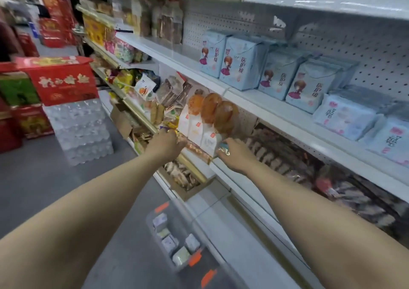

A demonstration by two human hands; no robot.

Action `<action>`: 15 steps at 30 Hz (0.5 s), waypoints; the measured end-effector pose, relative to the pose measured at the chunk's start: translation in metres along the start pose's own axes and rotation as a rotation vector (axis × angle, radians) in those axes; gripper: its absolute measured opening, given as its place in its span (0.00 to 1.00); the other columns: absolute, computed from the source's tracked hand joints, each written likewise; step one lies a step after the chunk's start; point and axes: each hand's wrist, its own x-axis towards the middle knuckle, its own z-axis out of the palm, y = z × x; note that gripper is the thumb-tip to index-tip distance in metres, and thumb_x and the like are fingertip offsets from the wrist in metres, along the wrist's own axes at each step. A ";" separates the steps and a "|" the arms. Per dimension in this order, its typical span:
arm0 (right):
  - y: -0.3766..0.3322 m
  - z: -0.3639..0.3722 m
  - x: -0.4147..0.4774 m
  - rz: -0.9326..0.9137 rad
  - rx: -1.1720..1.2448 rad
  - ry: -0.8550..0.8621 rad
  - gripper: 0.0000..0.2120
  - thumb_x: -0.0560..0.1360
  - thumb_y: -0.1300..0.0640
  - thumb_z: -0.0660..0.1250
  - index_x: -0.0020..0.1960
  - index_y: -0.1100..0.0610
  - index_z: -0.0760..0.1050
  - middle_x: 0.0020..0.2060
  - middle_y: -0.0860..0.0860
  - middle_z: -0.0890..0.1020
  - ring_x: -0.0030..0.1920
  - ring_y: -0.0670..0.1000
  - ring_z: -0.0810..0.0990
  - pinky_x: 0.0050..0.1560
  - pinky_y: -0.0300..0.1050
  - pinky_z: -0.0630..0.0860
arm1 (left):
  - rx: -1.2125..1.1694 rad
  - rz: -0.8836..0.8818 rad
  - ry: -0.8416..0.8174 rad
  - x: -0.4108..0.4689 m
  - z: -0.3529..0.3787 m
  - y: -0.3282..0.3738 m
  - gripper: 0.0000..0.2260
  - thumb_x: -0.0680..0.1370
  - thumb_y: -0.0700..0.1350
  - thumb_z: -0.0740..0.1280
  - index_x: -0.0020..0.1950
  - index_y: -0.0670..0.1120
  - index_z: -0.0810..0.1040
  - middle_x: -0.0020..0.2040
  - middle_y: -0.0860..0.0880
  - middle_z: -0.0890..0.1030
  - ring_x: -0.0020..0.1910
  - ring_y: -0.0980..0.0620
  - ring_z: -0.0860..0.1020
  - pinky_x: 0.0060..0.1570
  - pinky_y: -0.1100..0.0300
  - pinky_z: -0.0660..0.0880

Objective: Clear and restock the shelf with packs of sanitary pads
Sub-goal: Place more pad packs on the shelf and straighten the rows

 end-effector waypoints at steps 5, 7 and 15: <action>0.021 0.054 0.027 0.018 0.040 -0.113 0.26 0.80 0.41 0.63 0.71 0.55 0.70 0.70 0.58 0.72 0.68 0.60 0.72 0.64 0.54 0.72 | 0.011 0.013 -0.043 0.025 0.044 -0.029 0.25 0.80 0.61 0.58 0.68 0.44 0.72 0.66 0.39 0.73 0.63 0.36 0.73 0.59 0.44 0.74; 0.029 0.075 0.038 0.056 0.034 -0.147 0.28 0.80 0.41 0.63 0.74 0.55 0.68 0.71 0.58 0.71 0.69 0.60 0.72 0.65 0.53 0.72 | 0.033 0.047 -0.108 0.037 0.065 -0.041 0.22 0.81 0.59 0.57 0.66 0.43 0.72 0.63 0.38 0.75 0.60 0.35 0.74 0.55 0.46 0.73; 0.041 0.169 0.101 0.292 0.121 -0.253 0.27 0.82 0.45 0.60 0.76 0.57 0.64 0.71 0.59 0.70 0.66 0.61 0.74 0.56 0.47 0.73 | 0.040 0.059 -0.348 0.120 0.146 -0.098 0.21 0.82 0.57 0.60 0.59 0.39 0.73 0.60 0.36 0.75 0.57 0.37 0.74 0.55 0.46 0.73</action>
